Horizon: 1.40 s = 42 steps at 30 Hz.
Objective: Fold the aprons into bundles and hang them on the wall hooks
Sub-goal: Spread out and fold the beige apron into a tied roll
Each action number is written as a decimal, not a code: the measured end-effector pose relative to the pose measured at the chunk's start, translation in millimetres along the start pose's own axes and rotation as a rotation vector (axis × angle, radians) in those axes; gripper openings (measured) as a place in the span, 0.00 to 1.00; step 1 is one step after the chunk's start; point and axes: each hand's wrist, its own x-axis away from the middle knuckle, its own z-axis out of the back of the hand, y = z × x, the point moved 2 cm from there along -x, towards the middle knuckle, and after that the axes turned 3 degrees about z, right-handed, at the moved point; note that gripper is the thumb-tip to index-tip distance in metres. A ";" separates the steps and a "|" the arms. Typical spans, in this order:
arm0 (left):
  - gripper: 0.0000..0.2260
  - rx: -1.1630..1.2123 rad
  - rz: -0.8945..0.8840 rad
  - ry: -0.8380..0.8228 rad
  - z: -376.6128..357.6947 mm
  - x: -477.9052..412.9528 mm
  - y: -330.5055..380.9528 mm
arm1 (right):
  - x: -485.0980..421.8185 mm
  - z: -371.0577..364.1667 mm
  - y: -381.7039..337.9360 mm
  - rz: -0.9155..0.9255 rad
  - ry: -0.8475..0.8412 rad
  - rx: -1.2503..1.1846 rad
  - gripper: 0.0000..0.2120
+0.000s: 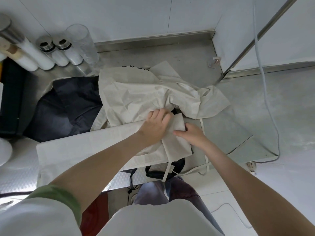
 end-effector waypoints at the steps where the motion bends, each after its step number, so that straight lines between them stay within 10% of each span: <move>1: 0.23 0.030 -0.051 0.034 1.0 1.0 -0.3 | 1.7 -0.6 0.0 -0.015 -0.002 -0.019 0.12; 8: 0.26 0.052 -0.334 -0.323 -5.7 19.2 -3.8 | 1.8 19.4 -5.8 0.087 0.253 -0.054 0.09; 15: 0.23 0.077 -0.156 -0.633 -7.3 15.5 2.4 | 14.4 28.9 -20.6 0.174 0.163 -0.193 0.10; 22: 0.14 1.480 0.920 -0.424 31.7 -10.5 9.5 | 20.2 7.3 -33.6 0.252 -0.070 -0.250 0.11; 26: 0.22 1.381 1.017 -0.507 35.5 -8.4 0.5 | 21.0 -1.3 -31.6 0.290 -0.146 -0.110 0.11; 32: 0.10 1.214 1.111 -0.425 26.8 5.5 -6.0 | 18.6 -20.4 -33.0 0.309 -0.265 0.154 0.11; 38: 0.14 1.378 1.196 -0.502 29.1 10.1 -13.0 | 12.7 -21.5 -32.6 0.279 -0.119 0.166 0.04; 42: 0.15 1.080 1.190 -0.512 26.4 13.3 -21.1 | 6.9 -27.9 -29.8 0.303 -0.104 0.372 0.14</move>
